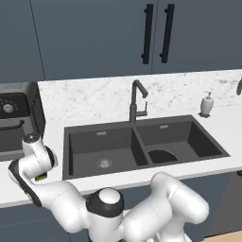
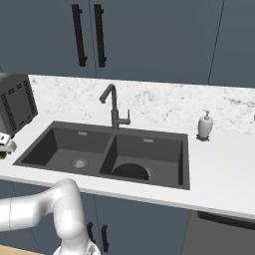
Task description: Pick the pan and sponge and place them into the sink. Then turn on the water.
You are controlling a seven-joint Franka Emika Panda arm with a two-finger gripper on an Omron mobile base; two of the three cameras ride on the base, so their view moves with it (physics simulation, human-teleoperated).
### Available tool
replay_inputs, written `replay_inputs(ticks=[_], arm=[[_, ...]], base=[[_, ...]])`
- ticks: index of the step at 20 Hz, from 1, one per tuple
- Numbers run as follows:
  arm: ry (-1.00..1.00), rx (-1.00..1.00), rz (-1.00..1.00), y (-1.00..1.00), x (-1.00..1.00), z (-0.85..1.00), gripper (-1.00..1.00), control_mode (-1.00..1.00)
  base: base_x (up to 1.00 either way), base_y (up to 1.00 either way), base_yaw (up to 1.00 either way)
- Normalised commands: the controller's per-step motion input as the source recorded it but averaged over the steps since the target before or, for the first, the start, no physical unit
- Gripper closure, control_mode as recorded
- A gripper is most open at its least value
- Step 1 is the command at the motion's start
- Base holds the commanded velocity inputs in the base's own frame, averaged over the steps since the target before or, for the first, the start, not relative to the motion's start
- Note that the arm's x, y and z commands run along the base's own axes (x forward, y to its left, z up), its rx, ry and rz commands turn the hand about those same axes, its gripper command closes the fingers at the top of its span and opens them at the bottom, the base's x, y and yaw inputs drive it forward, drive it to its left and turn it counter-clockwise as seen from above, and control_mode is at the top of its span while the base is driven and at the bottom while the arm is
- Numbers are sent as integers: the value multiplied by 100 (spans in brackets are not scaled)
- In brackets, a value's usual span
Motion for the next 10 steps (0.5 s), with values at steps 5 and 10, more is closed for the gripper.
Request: replay_inputs(ticks=[5,10], arm=[[0,0,0,19,8,-58,100,-100],[0,2,1,1,0,-61,100,-100]], base=[[0,0,0],[0,0,0]])
